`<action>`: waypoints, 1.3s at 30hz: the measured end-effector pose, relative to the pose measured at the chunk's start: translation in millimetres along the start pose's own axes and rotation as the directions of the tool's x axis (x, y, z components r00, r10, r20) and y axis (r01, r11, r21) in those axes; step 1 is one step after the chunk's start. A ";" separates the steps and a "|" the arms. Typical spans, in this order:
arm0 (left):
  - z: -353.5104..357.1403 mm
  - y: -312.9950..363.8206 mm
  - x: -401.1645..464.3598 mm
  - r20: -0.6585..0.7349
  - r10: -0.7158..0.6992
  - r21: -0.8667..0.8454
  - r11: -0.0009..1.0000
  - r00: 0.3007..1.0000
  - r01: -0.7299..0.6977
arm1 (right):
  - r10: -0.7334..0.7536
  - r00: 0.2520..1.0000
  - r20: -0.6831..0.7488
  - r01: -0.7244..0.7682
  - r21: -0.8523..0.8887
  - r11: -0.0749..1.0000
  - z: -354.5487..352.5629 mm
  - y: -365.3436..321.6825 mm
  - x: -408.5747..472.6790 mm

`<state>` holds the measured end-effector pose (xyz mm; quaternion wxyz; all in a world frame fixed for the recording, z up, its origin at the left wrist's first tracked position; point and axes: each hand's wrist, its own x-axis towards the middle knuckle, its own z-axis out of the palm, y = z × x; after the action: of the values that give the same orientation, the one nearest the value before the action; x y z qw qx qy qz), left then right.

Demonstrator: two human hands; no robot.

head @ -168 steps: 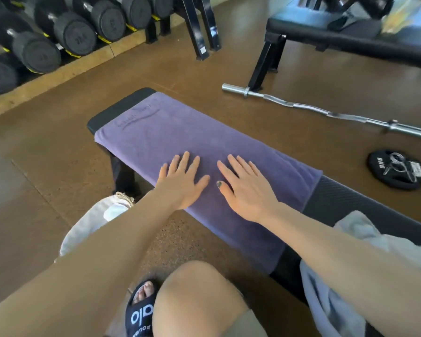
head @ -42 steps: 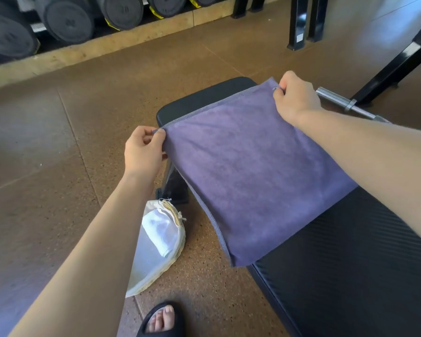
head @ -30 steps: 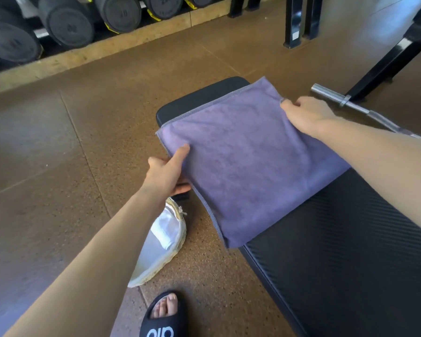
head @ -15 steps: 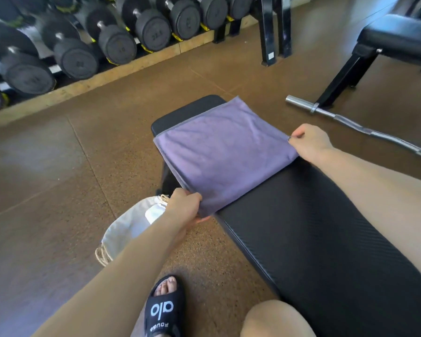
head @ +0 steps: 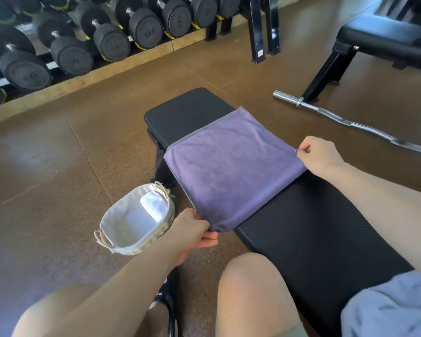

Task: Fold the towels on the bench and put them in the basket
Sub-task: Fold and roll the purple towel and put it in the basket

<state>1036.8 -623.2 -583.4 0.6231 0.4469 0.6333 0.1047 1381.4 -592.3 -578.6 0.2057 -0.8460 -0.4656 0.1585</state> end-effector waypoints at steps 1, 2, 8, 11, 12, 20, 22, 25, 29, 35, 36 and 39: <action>-1.0 1.0 -4.8 0.019 -0.003 0.040 0.999 1.000 0.003 | 0.003 1.000 0.007 -0.003 -0.035 0.999 -3.0 1.6 -3.0; -2.8 2.3 -7.1 0.039 -0.004 0.076 0.997 0.999 0.001 | 0.017 1.000 0.021 -0.015 -0.075 0.997 -6.1 2.2 -5.5; -29.0 19.2 6.4 0.034 0.016 0.231 0.973 0.999 -0.023 | 0.115 0.989 0.097 -0.081 -0.298 0.951 -12.2 -7.4 -5.6; -46.4 37.1 26.5 -0.105 0.100 0.063 0.994 0.989 -0.094 | -0.057 0.998 0.006 0.056 -0.334 0.941 -3.8 -24.7 3.7; -51.8 44.7 34.0 -0.173 0.123 0.047 0.992 0.977 -0.117 | -0.144 0.989 -0.035 0.124 -0.341 0.932 0.8 -33.3 8.0; -75.3 63.6 92.2 -0.327 0.189 0.043 0.982 0.926 -0.186 | -0.235 0.963 -0.136 0.217 -0.131 0.967 49.4 -108.5 56.0; -76.3 66.5 103.1 -0.329 0.194 -0.005 0.978 0.924 -0.207 | -0.183 0.975 -0.124 0.167 -0.126 0.978 55.6 -116.5 70.0; -78.7 73.2 116.7 -0.360 0.154 -0.104 0.973 0.920 -0.204 | -0.090 0.990 -0.104 0.085 -0.051 0.995 63.8 -120.3 88.1; -85.6 77.9 130.9 -0.463 0.156 -0.134 0.961 0.872 -0.243 | -0.049 0.985 -0.168 0.050 0.000 0.999 72.3 -117.4 104.4; -99.9 76.2 137.3 -0.442 0.217 -0.087 0.955 0.870 -0.282 | -0.137 0.955 -0.263 0.144 0.004 0.990 89.9 -104.5 106.1; -100.7 76.6 137.3 -0.428 0.224 -0.080 0.956 0.876 -0.283 | -0.145 0.951 -0.274 0.150 -0.004 0.989 90.3 -103.9 106.7; -101.1 79.0 138.1 -0.417 0.230 -0.103 0.949 0.880 -0.297 | -0.124 0.957 -0.261 0.132 0.014 0.991 86.3 -104.0 110.4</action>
<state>1006.3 -438.4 -604.6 0.4951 0.4454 0.6693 0.3293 1323.5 -430.6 -610.2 0.2880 -0.8242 -0.4860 0.0402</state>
